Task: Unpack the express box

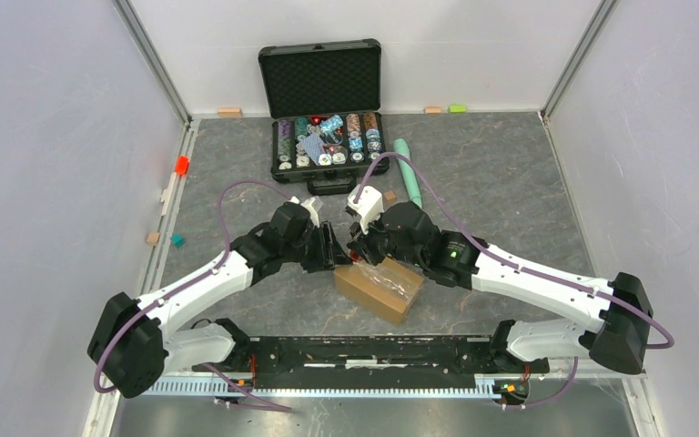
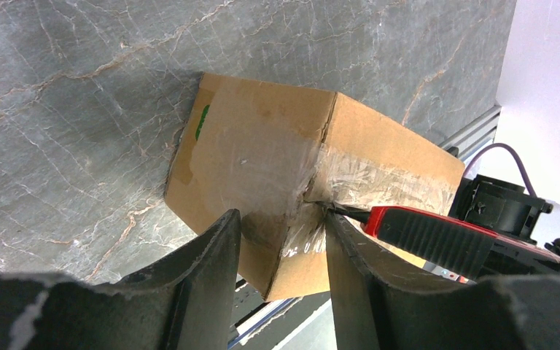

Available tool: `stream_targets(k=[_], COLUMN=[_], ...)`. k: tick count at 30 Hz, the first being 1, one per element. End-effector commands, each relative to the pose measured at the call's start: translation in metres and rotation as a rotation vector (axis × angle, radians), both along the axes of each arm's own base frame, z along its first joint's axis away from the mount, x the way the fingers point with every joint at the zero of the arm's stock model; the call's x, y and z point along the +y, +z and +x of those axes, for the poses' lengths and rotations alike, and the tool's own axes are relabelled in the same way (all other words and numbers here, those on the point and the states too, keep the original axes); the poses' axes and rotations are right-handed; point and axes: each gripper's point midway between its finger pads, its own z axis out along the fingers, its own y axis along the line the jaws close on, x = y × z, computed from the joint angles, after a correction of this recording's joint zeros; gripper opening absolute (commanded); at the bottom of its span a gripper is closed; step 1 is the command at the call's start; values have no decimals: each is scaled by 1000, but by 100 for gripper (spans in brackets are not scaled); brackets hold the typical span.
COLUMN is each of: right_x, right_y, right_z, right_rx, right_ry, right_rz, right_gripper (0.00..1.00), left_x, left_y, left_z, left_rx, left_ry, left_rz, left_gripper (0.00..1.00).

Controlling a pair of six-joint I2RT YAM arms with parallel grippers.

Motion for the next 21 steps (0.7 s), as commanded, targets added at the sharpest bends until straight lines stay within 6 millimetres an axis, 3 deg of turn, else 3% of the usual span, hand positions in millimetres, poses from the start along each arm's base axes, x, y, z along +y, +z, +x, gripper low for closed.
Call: stream_targets(k=[1,7,21], right_x=[-20,-27,-37], right_y=[-12,-18,-9], right_z=[-18,-22,-24], right_rx=[85,98,94], right_ry=[7,5,-5], right_rz=[-90,-120,-133], right_gripper=[0,0,0], left_x=[53,59,70], left_y=[-48,-53,-61], left_z=[10,13,15], left_rx=[36,35,38], left_ry=[188,218,257], left_rz=[264,298,352], left_gripper=[52,52,52])
